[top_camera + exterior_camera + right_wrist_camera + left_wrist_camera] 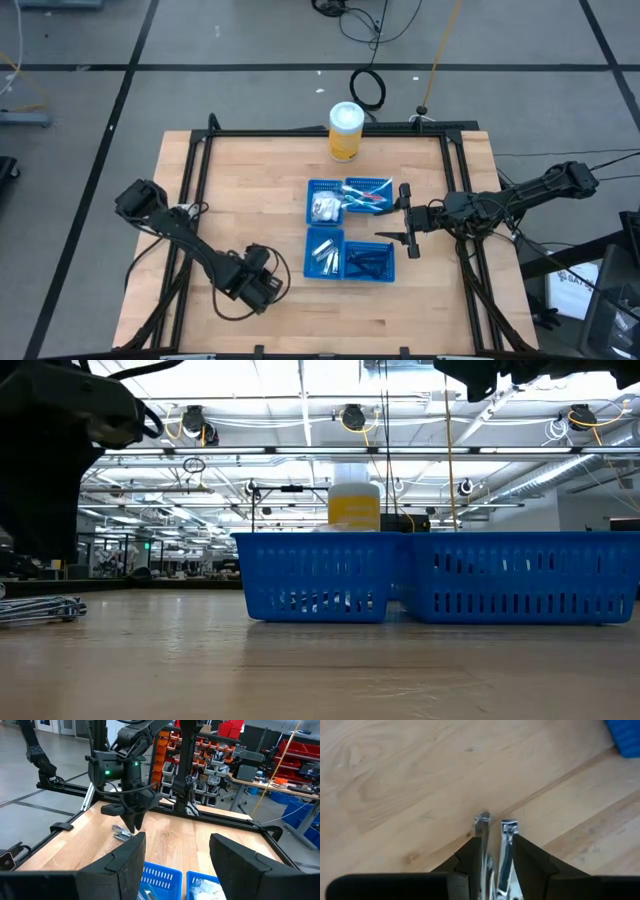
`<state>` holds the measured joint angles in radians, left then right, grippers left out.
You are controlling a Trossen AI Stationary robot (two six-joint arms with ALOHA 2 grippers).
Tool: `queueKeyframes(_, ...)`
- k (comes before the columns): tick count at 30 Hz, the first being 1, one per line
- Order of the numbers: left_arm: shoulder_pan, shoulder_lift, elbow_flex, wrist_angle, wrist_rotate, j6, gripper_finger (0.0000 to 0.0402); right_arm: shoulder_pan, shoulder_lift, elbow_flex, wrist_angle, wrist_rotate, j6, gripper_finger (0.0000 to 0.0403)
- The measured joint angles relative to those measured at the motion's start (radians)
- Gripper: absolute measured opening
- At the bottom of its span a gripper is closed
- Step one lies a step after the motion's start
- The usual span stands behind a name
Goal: Pick & Place Travel size toiletries
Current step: Put the silver nail cutter into the bottom left blue bin
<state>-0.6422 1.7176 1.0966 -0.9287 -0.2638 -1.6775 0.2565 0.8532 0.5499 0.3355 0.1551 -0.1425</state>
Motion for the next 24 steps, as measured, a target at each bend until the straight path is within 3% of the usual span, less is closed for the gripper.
queueKeyframes(17, 0.015, 0.000, -0.003, -0.005, 0.051, -0.025, 0.0104, 0.000, 0.000, 0.000, -0.001, 0.000, 0.000, 0.0208)
queueKeyframes(24, 0.015, 0.000, -0.082, 0.079, 0.064, -0.046, 0.0104, 0.000, 0.000, 0.000, -0.002, 0.000, 0.000, 0.0208)
